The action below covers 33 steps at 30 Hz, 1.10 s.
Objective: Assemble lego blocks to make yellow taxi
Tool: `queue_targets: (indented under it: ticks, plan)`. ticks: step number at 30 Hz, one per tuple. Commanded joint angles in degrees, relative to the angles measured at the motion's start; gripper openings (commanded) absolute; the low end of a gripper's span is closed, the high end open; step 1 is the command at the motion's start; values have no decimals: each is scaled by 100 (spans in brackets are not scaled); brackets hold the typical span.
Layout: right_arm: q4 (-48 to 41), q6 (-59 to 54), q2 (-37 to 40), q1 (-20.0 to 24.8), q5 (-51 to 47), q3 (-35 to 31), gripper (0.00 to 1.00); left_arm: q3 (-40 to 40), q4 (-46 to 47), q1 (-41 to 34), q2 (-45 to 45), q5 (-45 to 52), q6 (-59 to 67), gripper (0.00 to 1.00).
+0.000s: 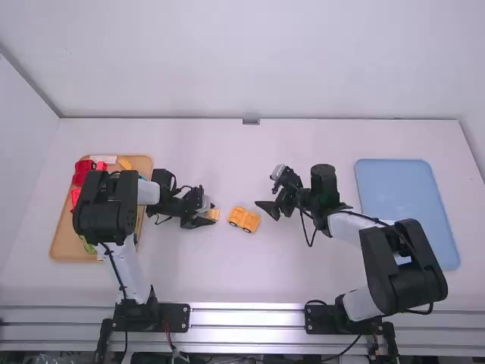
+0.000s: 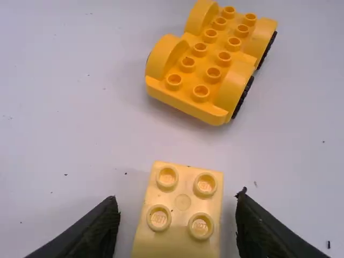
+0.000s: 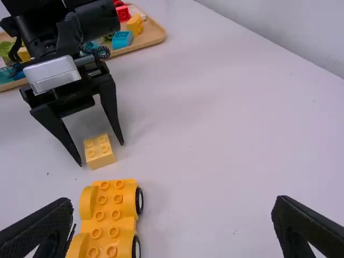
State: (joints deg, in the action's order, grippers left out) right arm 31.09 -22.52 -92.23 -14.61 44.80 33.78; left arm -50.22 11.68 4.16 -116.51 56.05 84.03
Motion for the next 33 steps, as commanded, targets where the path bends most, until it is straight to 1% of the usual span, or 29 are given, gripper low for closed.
queue_targets:
  ticks: [1,6,11,14,16,18,19,21,23,25,26,28,29,31,33]
  plan:
    - [20,17,-39,-7,33,0,98,24,66,35,-136,-610,-24,59]
    - [22,0,-42,-9,35,0,99,15,37,37,-136,-857,-28,59]
    - [24,-4,-39,-7,35,0,99,-184,426,35,-133,-994,-24,55]
    - [24,-2,-39,-7,31,0,99,-308,678,35,-136,-1067,-20,50]
    - [24,0,-39,-7,33,0,99,-348,811,37,-136,-1023,162,49]
    - [24,-2,-39,-7,35,0,98,-337,852,28,-136,-896,299,50]
    - [24,0,-39,-7,35,0,99,-286,789,48,-136,-761,297,55]
    - [22,0,-39,-9,33,0,99,-236,691,33,-136,-708,275,56]
    - [22,2,-42,-9,35,0,99,-92,439,48,-136,-702,269,55]
    - [20,0,-39,-7,35,0,99,-46,339,50,-136,-699,186,52]
    - [20,0,-39,-7,35,0,99,-31,284,22,-136,-704,87,48]
    - [20,0,-39,-7,35,0,98,-39,284,48,-136,-723,37,42]
    - [20,4,-39,-7,35,0,98,-39,284,57,-136,-723,37,41]
    - [20,2,-39,-7,35,0,99,-39,271,68,-136,-704,42,34]
    - [20,0,-39,-7,9,0,98,-39,251,66,-136,-704,39,36]
